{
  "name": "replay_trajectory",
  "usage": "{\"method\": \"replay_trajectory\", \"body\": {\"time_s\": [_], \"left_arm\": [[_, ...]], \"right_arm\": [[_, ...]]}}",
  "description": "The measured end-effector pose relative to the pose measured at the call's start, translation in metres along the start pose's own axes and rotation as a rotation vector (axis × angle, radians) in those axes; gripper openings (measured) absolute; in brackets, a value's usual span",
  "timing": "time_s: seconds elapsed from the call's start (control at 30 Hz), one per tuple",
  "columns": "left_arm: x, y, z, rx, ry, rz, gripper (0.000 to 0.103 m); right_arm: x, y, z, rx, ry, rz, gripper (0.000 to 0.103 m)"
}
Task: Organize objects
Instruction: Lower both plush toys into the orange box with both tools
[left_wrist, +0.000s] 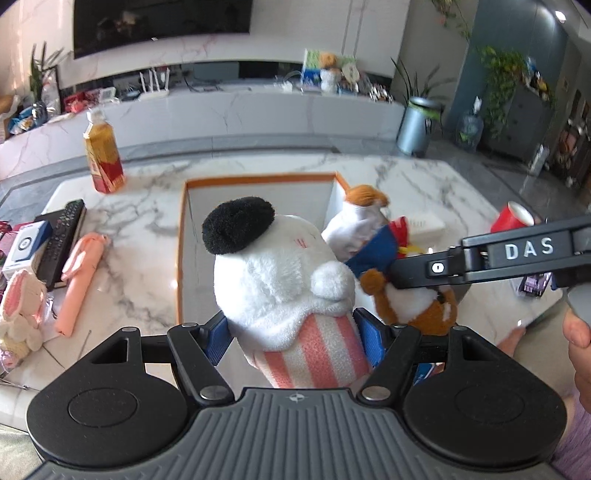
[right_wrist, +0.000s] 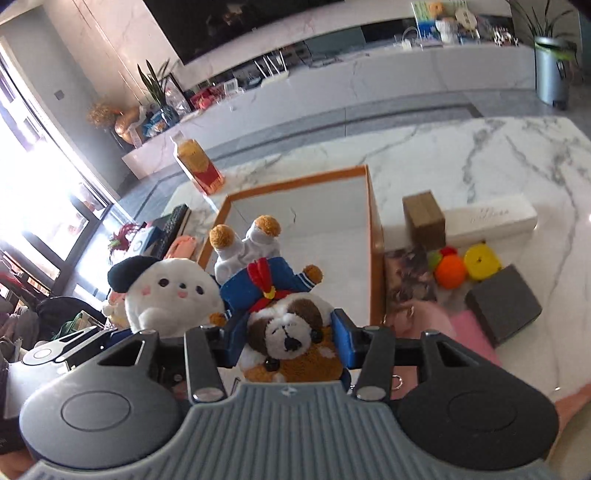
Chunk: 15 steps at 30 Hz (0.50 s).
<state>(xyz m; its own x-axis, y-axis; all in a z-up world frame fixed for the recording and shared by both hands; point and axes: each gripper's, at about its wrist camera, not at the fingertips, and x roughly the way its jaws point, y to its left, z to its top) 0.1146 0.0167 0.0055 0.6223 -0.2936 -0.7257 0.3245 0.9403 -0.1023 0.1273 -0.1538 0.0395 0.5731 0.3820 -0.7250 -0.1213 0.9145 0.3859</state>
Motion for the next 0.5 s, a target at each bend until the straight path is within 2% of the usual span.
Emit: {"method": "replay_trajectory", "body": {"time_s": [0.17,0.37,0.5], "left_arm": [[0.010,-0.003,-0.011,0.053,0.043,0.011,0.080],[0.021,-0.012,-0.011,0.106,0.071,0.028,0.080],[0.033,-0.017,-0.011,0.151,0.119,0.018,0.080]], "right_arm": [[0.018,-0.008,-0.003,0.073,0.090,-0.025,0.051],[0.032,-0.018,-0.001,0.137,0.137,-0.060,0.052],[0.043,-0.025,0.002,0.149,0.188,-0.085,0.055]]}}
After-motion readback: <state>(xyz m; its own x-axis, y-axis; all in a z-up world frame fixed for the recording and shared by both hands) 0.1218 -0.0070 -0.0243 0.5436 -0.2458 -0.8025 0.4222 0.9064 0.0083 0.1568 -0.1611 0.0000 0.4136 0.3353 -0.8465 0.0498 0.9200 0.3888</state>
